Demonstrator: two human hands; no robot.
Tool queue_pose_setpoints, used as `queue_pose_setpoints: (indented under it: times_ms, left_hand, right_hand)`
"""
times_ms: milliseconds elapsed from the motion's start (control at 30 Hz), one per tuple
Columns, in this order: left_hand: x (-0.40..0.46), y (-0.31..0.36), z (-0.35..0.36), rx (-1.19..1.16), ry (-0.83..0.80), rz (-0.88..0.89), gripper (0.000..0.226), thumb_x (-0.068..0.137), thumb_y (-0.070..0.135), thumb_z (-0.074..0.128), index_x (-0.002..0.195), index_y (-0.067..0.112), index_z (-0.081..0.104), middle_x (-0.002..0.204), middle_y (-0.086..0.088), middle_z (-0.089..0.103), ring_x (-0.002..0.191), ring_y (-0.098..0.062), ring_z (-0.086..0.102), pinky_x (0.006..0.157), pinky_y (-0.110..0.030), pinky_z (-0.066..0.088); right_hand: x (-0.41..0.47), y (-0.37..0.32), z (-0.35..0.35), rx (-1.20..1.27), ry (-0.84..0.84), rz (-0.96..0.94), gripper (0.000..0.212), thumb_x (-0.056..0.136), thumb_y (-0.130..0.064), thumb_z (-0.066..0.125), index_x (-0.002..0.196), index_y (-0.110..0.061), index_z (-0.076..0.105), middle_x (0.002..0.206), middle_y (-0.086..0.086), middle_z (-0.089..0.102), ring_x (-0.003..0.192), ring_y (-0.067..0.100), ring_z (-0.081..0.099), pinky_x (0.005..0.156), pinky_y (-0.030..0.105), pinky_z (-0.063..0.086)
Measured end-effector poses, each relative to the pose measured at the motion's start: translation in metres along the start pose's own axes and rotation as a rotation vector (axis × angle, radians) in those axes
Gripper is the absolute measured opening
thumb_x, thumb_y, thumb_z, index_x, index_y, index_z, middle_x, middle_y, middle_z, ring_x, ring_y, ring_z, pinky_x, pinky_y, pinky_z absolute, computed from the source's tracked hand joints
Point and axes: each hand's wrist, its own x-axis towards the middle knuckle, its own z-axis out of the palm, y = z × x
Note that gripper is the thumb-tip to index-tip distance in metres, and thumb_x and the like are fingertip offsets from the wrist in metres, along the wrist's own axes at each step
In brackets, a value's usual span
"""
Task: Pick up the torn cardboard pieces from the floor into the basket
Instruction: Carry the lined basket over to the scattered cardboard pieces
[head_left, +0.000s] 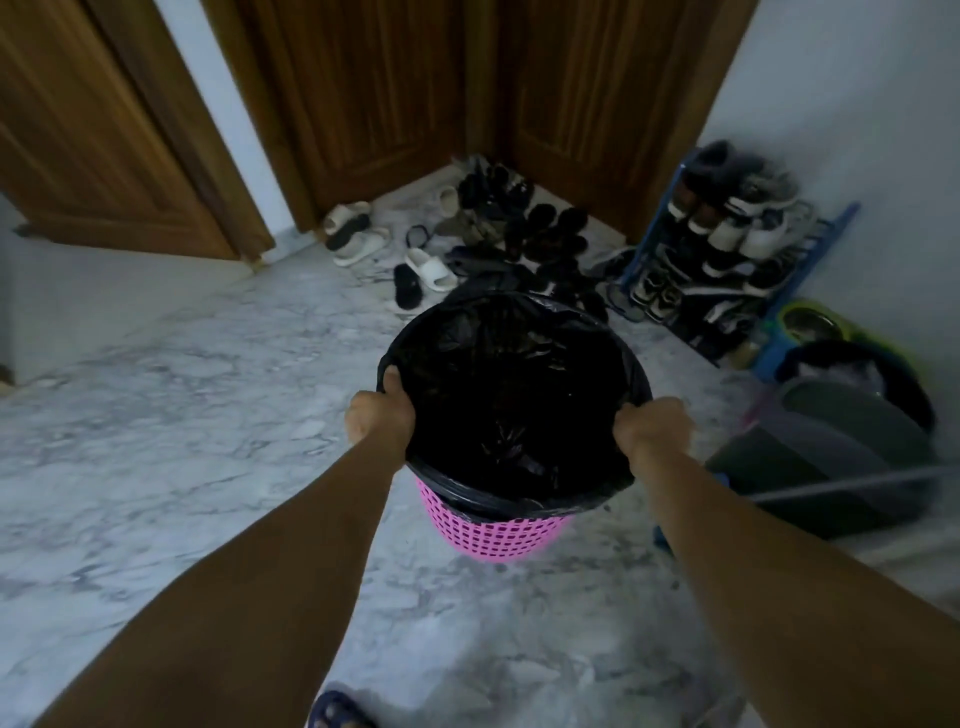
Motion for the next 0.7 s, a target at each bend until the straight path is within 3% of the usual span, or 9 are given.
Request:
queue_pose_setpoints:
  times_ms: [100,167,267,333,500,600,700]
  left_hand:
    - [0.031,0.001,-0.055,-0.035,0.032,-0.022,0.073,0.087,0.058,0.055,0.119,-0.008,0.056,0.118,-0.026,0.061,0.107,-0.041,0.059,0.09,-0.048,0.052]
    - [0.053,0.0,-0.098,-0.038,0.07,-0.045,0.056,0.086,0.039,0.064,0.116,-0.008,0.057,0.116,-0.026,0.061,0.104,-0.041,0.06,0.087,-0.047,0.054]
    - [0.088,-0.006,-0.159,-0.064,0.107,-0.084,0.042,0.081,0.015,0.056,0.116,-0.008,0.056,0.116,-0.027,0.06,0.102,-0.042,0.061,0.086,-0.048,0.055]
    - [0.11,-0.014,-0.196,-0.079,0.135,-0.1,0.042,0.08,0.013,0.054,0.117,-0.009,0.056,0.116,-0.027,0.06,0.102,-0.043,0.061,0.086,-0.048,0.055]
    - [0.163,-0.042,-0.297,-0.168,0.243,-0.153,0.04,0.079,0.014,0.055,0.113,-0.009,0.057,0.112,-0.027,0.061,0.099,-0.043,0.061,0.084,-0.047,0.056]
    - [0.184,-0.057,-0.353,-0.205,0.317,-0.164,0.037,0.081,0.016,0.058,0.109,-0.009,0.06,0.107,-0.024,0.063,0.098,-0.041,0.062,0.08,-0.042,0.055]
    - [0.199,-0.076,-0.405,-0.237,0.405,-0.2,0.036,0.081,0.014,0.057,0.109,-0.007,0.06,0.108,-0.024,0.063,0.101,-0.041,0.061,0.084,-0.042,0.055]
  right_hand:
    - [-0.03,-0.049,0.031,0.0,-0.012,-0.071,0.034,0.09,-0.022,0.061,0.113,0.003,0.058,0.098,0.021,0.064,0.084,0.036,0.063,0.063,0.033,0.046]
    - [-0.054,-0.087,0.056,0.011,-0.022,-0.127,0.032,0.089,-0.019,0.062,0.112,0.003,0.057,0.098,0.022,0.065,0.086,0.037,0.065,0.064,0.033,0.047]
    - [-0.09,-0.141,0.095,-0.015,-0.064,-0.222,0.021,0.087,-0.015,0.062,0.102,-0.003,0.058,0.084,0.018,0.062,0.071,0.032,0.06,0.056,0.033,0.047]
    - [-0.116,-0.175,0.121,-0.041,-0.086,-0.26,0.026,0.084,-0.014,0.062,0.106,0.0,0.059,0.087,0.018,0.063,0.074,0.032,0.062,0.052,0.03,0.045]
    - [-0.195,-0.252,0.192,-0.036,-0.146,-0.364,0.037,0.082,-0.011,0.064,0.114,0.005,0.056,0.107,0.024,0.065,0.093,0.039,0.065,0.068,0.038,0.053]
    - [-0.237,-0.288,0.232,-0.06,-0.196,-0.444,0.036,0.081,-0.013,0.064,0.112,0.005,0.059,0.102,0.024,0.065,0.081,0.034,0.062,0.065,0.04,0.051]
    - [-0.281,-0.318,0.266,-0.049,-0.263,-0.516,0.034,0.083,-0.013,0.064,0.112,0.005,0.059,0.101,0.021,0.065,0.086,0.037,0.064,0.066,0.035,0.051]
